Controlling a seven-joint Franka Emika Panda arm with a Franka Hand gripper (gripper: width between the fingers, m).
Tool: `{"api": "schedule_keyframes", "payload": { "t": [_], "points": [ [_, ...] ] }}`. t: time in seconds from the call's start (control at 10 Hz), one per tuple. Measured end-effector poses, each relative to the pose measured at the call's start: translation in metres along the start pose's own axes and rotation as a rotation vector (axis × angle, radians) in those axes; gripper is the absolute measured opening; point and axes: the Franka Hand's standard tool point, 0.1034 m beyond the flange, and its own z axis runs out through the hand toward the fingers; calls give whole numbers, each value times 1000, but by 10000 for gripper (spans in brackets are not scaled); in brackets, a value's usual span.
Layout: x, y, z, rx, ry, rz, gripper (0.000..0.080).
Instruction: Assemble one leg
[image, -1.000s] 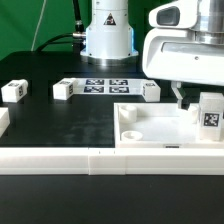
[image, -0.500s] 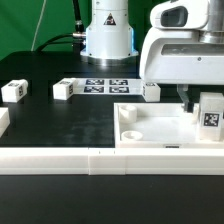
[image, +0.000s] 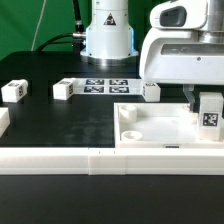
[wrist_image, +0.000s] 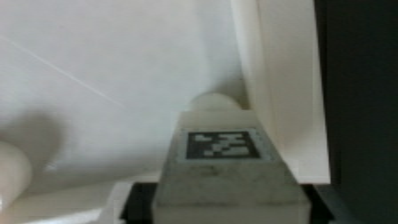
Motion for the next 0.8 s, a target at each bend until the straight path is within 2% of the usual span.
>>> {"api": "schedule_keyframes", "payload": {
  "t": [0.3,0.8],
  "points": [
    [1,1,0,45,13,396,289],
    [-2,-4,0,65,13,1061,290]
  ]
}}
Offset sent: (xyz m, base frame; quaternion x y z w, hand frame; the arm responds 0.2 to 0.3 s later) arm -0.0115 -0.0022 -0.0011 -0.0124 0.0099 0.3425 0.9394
